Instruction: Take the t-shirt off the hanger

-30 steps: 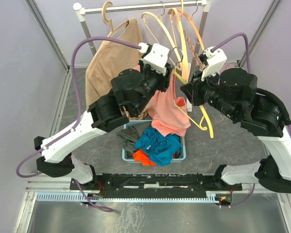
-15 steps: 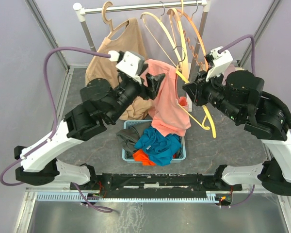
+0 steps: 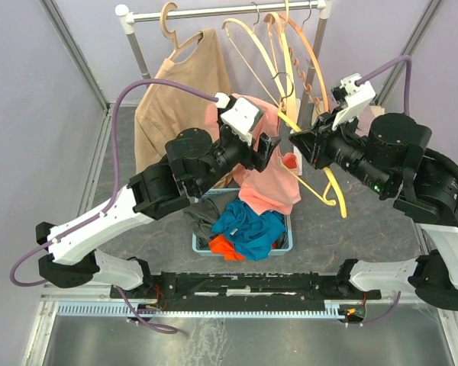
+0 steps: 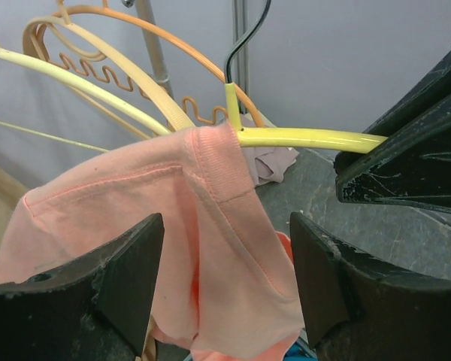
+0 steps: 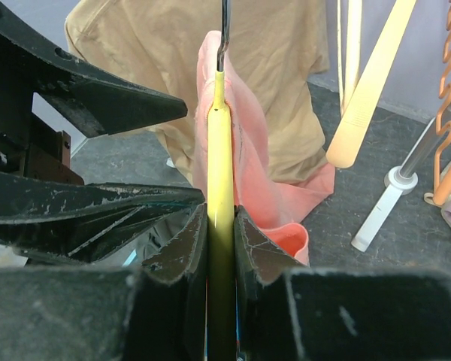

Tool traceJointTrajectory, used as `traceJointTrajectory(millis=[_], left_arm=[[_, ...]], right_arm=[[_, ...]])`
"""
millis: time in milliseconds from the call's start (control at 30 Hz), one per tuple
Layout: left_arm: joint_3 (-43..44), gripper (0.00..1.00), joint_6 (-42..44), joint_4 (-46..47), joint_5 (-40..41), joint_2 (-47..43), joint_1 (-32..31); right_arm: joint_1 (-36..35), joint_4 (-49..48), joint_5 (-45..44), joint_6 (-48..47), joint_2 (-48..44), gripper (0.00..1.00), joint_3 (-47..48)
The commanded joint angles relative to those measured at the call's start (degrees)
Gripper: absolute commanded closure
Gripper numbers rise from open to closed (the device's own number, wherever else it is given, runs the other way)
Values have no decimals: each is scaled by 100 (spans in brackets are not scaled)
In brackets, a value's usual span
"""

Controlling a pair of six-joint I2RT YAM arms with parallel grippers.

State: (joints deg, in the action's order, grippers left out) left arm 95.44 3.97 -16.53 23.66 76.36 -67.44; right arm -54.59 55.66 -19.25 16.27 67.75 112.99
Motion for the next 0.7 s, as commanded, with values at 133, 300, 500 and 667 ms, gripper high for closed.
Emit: traceJointTrajectory(millis=[133, 300, 500, 667], left_arm=[[128, 34, 52, 477, 72, 87, 227], [147, 40, -4, 602, -55, 152, 406], [282, 54, -28, 716, -222, 288, 481], [520, 97, -32, 712, -22, 369, 497]], right_arm=[[11, -723, 96, -19, -248, 99, 78], [14, -723, 96, -28, -270, 99, 82], [14, -705, 123, -40, -281, 99, 73], [15, -675, -11, -54, -315, 99, 20]])
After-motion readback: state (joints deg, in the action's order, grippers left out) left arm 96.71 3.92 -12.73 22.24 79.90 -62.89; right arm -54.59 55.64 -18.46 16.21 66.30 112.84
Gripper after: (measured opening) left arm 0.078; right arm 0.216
